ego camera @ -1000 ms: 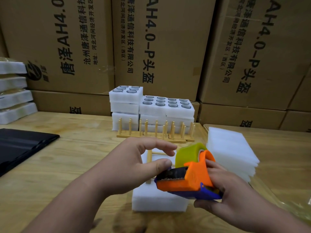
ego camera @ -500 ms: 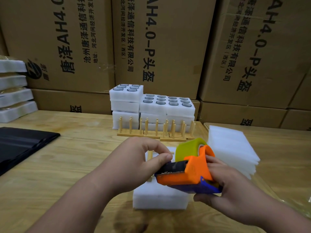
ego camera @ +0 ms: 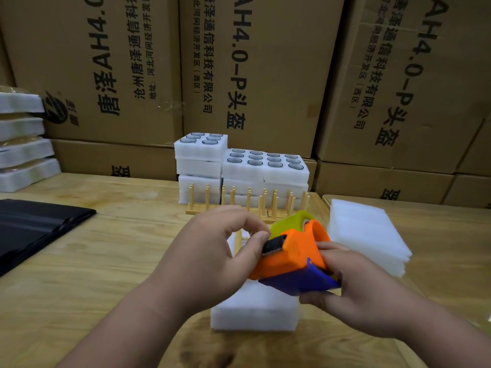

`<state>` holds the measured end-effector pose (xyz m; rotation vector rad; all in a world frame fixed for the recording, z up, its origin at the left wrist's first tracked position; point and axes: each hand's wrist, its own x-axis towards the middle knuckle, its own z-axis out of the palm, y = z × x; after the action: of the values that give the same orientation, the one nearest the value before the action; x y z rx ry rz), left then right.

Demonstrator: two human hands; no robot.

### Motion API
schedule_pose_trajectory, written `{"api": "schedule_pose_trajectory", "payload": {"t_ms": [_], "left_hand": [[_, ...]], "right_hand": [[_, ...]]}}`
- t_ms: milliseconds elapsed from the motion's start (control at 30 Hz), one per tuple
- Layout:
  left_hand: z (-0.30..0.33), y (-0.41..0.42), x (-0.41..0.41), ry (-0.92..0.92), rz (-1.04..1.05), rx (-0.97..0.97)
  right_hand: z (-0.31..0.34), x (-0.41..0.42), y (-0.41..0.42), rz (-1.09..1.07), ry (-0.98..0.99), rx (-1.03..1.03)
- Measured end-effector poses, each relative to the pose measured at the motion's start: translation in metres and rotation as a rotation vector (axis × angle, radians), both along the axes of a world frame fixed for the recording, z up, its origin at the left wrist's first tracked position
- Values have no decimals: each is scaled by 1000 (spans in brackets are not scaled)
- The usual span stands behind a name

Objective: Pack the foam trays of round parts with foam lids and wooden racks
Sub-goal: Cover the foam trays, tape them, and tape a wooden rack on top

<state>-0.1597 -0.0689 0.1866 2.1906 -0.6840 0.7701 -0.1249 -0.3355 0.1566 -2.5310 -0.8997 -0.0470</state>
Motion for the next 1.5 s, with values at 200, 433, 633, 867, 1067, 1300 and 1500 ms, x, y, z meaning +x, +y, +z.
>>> {"api": "schedule_pose_trajectory", "payload": {"t_ms": [200, 433, 633, 867, 1067, 1300, 1500], "left_hand": [[6, 6, 6, 97, -26, -166], [12, 8, 3, -259, 151, -9], [14, 21, 1, -388, 201, -183], [15, 71, 19, -21, 311, -466], [-57, 71, 76, 522, 269, -1128], [-128, 61, 102, 671, 260, -1427], [-158, 50, 116, 750, 282, -1387]], "right_hand": [[6, 2, 6, -19, -71, 106], [19, 14, 9, 58, -100, 158], [31, 23, 4, 89, -223, 119], [32, 34, -33, -72, -66, 47], [71, 53, -18, -147, -64, 81], [111, 81, 32, -241, -157, -150], [140, 109, 64, -220, -127, -376]]}}
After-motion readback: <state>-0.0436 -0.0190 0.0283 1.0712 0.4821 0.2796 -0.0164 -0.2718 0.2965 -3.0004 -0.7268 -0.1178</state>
